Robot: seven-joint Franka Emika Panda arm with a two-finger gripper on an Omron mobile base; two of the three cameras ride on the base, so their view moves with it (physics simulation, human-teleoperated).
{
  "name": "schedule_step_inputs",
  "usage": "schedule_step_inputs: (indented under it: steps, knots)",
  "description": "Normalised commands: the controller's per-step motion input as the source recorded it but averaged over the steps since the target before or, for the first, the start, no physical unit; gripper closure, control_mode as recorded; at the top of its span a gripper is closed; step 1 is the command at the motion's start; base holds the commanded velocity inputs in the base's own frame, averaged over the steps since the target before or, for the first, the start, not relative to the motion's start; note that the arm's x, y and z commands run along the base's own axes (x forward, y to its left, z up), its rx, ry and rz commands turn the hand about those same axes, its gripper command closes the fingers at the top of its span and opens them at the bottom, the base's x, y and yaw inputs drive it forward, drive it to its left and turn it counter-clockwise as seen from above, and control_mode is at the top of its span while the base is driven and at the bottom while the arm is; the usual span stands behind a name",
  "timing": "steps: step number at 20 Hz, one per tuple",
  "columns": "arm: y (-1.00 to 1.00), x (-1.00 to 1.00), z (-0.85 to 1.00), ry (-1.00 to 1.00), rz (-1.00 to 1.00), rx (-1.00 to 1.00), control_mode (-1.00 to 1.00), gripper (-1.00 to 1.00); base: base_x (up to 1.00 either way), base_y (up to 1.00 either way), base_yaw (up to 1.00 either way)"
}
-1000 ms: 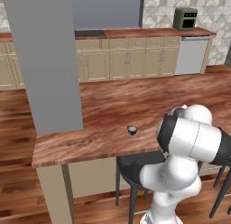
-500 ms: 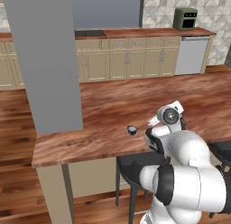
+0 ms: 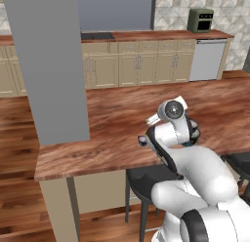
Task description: Stack the yogurt containers by placing the smaller containers on top of the larger containers.
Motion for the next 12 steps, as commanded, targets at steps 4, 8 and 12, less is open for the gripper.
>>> schedule_step_inputs:
  steps: [4, 8, 12]
  knots:
    - [0.21, 0.00, 0.24, 0.17, 0.03, 0.14, -1.00, -1.00, 0.00, 0.00, 0.00]
    - [0.01, 0.00, 0.03, 0.27, 0.04, 0.19, -1.00, -1.00, 0.00, 0.00, 0.00]
    - [0.00, -0.03, 0.00, 0.19, 0.06, 0.11, -1.00, -1.00, 0.00, 0.00, 0.00]
